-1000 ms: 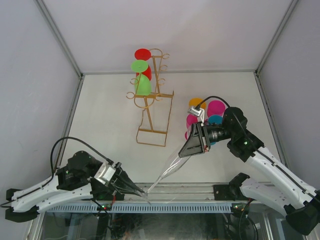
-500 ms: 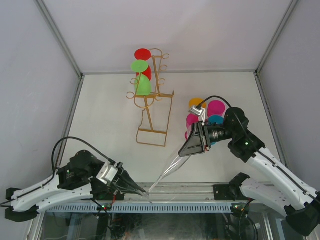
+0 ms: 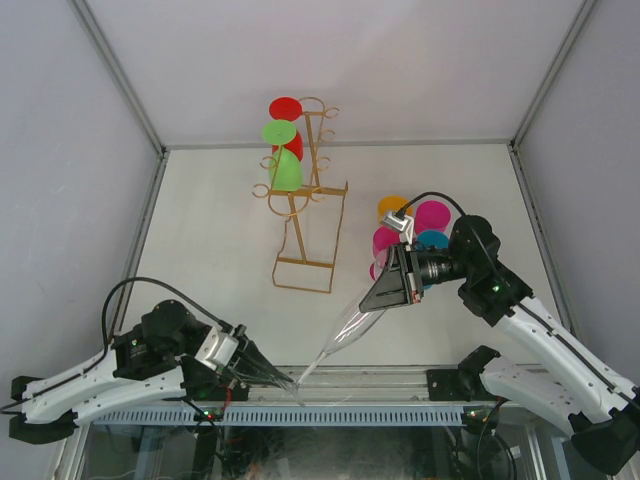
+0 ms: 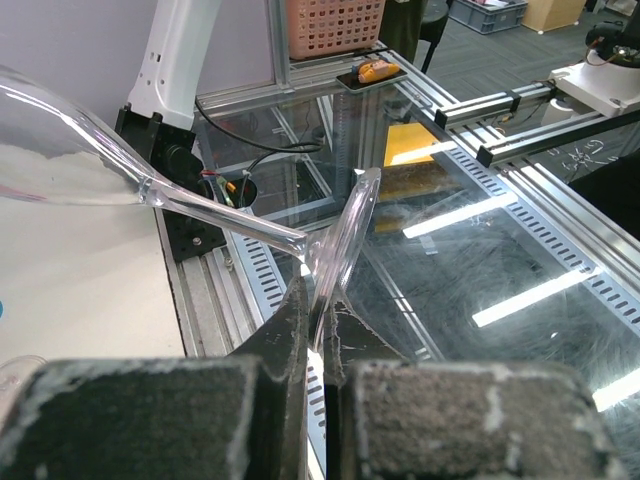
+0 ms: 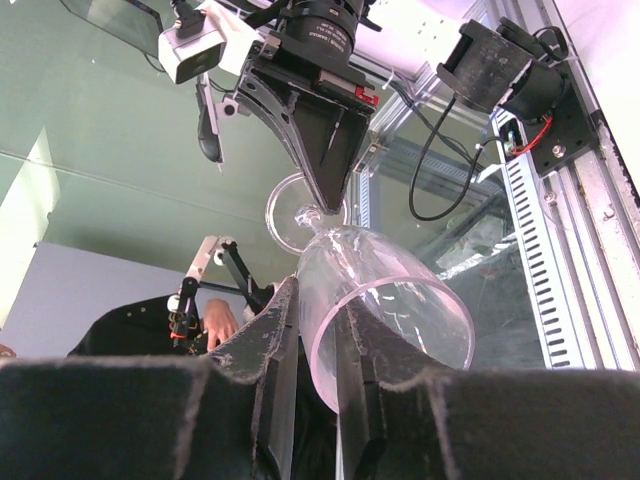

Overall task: Take the wine glass off the wine glass rack
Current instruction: Place the wine glass at the center of the board.

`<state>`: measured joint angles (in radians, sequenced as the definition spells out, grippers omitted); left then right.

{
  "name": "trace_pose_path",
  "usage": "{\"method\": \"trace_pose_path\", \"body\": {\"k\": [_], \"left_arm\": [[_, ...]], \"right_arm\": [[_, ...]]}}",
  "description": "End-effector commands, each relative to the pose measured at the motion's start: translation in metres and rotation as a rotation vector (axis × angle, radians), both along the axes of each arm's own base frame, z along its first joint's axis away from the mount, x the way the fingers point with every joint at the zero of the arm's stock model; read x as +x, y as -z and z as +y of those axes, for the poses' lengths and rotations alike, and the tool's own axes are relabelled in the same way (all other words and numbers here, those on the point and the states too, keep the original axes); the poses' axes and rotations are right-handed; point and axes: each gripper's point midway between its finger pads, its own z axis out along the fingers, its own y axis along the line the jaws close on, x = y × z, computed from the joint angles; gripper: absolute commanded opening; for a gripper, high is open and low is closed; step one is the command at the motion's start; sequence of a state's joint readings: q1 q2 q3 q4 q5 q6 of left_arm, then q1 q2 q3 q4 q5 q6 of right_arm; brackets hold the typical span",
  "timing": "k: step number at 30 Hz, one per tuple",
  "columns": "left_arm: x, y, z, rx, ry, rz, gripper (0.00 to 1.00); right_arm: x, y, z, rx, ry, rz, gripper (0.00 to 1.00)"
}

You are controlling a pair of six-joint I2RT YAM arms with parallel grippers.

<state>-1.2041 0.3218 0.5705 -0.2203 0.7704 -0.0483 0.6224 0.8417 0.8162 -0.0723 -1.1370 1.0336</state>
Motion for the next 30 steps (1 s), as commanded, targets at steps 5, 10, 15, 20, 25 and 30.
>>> {"method": "trace_pose_path", "body": {"k": [5,10,15,20,25,30], "left_arm": [[0.013,-0.007,-0.004,0.014,-0.08,0.01,0.0],[0.014,-0.005,-0.004,0.017,-0.091,0.012,0.0],[0.014,-0.003,-0.005,0.028,-0.086,0.016,0.02],[0.013,0.0,-0.005,0.044,-0.078,0.029,0.06],[0.013,0.002,-0.005,0.055,-0.079,0.032,0.14],[0.012,0.004,-0.002,0.068,-0.078,0.02,0.17]], "right_arm": [[-0.003,-0.012,-0.002,0.041,0.009,-0.064,0.0],[-0.003,-0.014,-0.003,0.046,0.023,-0.076,0.0],[-0.003,-0.014,-0.004,0.044,0.036,-0.083,0.0],[-0.005,-0.014,-0.005,0.047,0.034,-0.088,0.0],[-0.006,-0.015,-0.006,0.05,0.037,-0.092,0.0],[-0.006,-0.013,-0.006,0.042,0.052,-0.099,0.0]]}}
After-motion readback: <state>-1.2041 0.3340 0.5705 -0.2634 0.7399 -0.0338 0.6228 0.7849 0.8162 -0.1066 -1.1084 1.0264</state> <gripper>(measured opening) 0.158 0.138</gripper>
